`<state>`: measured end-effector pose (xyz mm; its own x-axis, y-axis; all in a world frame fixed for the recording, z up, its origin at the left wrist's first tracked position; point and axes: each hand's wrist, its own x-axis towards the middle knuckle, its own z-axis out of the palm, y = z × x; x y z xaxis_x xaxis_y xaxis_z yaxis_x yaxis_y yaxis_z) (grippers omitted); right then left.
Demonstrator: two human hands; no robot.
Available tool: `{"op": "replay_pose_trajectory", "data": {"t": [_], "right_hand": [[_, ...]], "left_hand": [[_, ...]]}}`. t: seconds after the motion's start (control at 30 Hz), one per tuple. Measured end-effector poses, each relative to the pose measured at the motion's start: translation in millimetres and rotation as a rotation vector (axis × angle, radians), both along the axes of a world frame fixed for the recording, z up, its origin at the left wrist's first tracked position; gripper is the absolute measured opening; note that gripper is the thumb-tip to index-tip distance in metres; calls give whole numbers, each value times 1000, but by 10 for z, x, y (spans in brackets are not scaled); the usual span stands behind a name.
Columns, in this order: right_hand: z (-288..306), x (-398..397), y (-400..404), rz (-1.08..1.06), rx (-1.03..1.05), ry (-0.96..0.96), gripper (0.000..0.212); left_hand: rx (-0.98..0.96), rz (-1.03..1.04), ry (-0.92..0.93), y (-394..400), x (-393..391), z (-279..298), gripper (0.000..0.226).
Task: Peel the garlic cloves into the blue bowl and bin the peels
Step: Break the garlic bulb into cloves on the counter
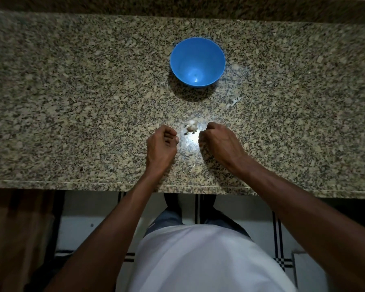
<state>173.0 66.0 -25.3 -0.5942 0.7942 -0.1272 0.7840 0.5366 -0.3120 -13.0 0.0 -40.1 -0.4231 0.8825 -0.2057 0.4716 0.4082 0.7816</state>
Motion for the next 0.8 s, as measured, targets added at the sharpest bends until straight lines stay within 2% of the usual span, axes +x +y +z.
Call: {"op": "replay_pose_trajectory", "data": {"t": [0.2,0.57,0.8], "right_hand": [[81,-77,-14,41,13,-104,22],[104,-126,14,-29,-13,-114,23],[91,-229,43,-34,2,-125,11]], "left_hand": [[2,-119,73,49,-8,-4,8],[-33,-128,8,58,-99,-32,6],[-75,-119,-8,95,-84,34,6]]}}
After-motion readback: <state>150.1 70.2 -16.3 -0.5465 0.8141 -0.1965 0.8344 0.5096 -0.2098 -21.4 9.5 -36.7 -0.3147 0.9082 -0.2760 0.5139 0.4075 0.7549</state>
